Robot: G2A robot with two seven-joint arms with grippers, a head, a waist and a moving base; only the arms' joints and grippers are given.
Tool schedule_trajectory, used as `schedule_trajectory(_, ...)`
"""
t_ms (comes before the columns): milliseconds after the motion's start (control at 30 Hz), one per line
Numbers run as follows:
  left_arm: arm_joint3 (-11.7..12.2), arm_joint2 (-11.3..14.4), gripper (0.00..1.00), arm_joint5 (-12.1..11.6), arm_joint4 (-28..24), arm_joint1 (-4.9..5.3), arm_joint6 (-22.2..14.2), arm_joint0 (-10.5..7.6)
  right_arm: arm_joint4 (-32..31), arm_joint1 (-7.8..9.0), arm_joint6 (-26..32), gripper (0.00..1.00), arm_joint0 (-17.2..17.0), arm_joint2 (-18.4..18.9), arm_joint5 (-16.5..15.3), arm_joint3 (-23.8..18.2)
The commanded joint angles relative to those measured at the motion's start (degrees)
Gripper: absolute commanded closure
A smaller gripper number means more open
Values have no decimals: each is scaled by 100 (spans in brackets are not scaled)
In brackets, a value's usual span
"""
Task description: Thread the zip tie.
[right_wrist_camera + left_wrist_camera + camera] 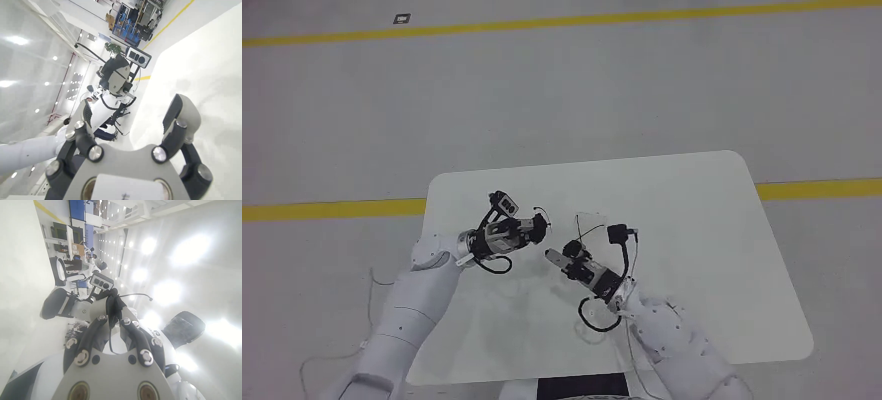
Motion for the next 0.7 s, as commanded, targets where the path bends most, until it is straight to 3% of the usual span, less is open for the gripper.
schedule_trajectory(0, -20, 25, 100, 31, -37, -3, 146, 27, 706, 2, 158, 0, 69, 25, 39, 114)
schedule_trajectory(167, 137, 86, 100, 73, -303, -16, -76, 7, 2784, 7, 1207, 0, 277, 86, 8, 481)
schedule_trajectory(400, 271, 277, 100, -73, -442, -15, -76, -94, 5006, -8, 2264, 0, 598, 167, 423, 952)
schedule_trajectory(667, 266, 278, 100, -65, -439, -15, -31, -89, 4905, -9, 2153, 0, 602, 123, 484, 957)
